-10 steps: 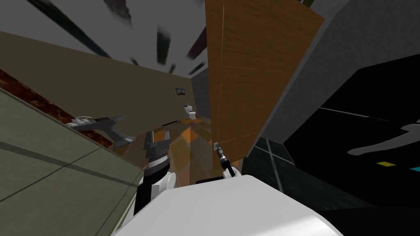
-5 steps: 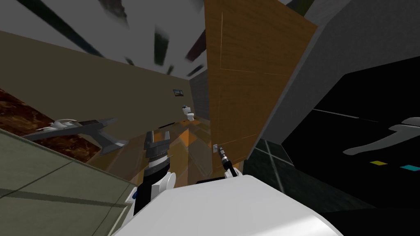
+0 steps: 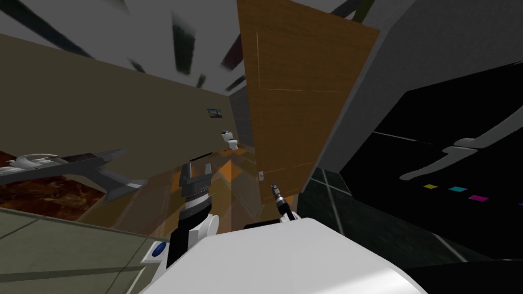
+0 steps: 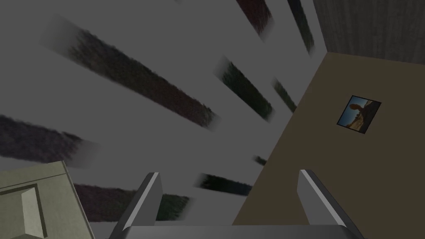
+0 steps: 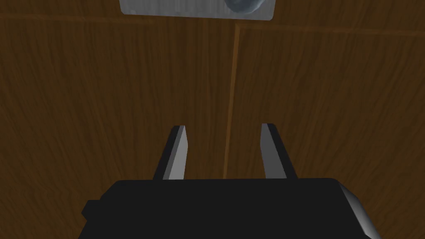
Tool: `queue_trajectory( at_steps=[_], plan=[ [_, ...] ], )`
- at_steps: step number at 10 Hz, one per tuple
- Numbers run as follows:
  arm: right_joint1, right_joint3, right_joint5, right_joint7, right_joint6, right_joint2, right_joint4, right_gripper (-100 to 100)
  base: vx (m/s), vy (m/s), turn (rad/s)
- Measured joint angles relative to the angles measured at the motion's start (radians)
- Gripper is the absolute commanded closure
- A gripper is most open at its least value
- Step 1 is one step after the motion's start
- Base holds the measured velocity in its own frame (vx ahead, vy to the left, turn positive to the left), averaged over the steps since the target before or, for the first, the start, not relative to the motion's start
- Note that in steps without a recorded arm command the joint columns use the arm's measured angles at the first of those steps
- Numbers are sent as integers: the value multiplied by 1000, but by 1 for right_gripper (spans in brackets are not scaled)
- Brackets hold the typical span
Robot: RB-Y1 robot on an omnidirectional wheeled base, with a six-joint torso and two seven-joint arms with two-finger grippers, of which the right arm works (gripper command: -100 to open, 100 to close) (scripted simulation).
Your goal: Push the door open
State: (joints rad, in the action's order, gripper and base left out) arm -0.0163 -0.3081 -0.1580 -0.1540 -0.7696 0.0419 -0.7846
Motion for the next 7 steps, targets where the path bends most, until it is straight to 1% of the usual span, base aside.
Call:
queue_trajectory(
  at_steps=[1, 2, 3, 4, 5, 6, 7],
  plan=[
    [7, -15, -13, -15, -5, -9, -1, -100, -105, -9, -68],
    [30, -32, -23, -30, 1, -16, -31, -100, -131, 10, -130],
    [43, -53, -40, -45, 3, -30, -45, -100, -156, 22, -113],
    [67, -77, -56, -61, 5, -49, -70, -100, -162, 47, -70],
    [84, -95, -69, -74, 18, -63, -103, -100, -70, 27, -14],
    [86, -97, -71, -76, 21, -65, -107, -100, 120, 9, 30],
    [85, -94, -70, -75, 21, -49, -106, -100, 224, 31, 31]
  ],
)
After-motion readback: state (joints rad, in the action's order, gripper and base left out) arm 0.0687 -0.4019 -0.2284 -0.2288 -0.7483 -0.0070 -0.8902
